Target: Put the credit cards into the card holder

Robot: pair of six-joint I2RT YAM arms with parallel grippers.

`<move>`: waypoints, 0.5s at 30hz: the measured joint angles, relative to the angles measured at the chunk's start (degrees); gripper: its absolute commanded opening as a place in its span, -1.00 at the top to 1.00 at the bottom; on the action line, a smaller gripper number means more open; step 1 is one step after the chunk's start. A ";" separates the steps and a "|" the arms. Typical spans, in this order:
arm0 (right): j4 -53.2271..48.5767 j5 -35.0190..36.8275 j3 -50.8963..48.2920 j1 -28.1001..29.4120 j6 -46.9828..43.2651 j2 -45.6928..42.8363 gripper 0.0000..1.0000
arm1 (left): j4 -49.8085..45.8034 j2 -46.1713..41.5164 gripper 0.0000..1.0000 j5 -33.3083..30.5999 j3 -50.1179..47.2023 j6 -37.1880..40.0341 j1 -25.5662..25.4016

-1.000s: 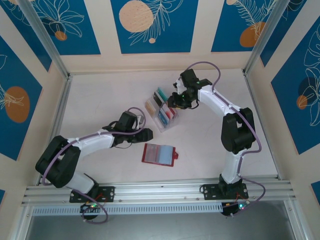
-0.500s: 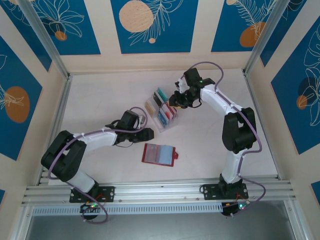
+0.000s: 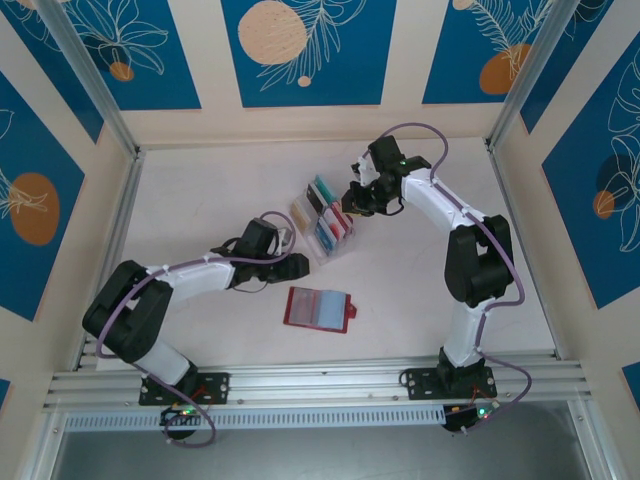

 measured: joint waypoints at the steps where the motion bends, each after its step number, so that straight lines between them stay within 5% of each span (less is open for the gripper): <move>1: -0.07 0.28 0.00 0.00 0.00 -0.13 0.73 | -0.02 0.00 -0.11 0.00 0.00 0.00 0.00; 15: -2.08 7.32 0.11 0.37 -0.22 -3.26 0.98 | -1.33 -1.16 -0.12 -0.09 -0.04 0.24 0.00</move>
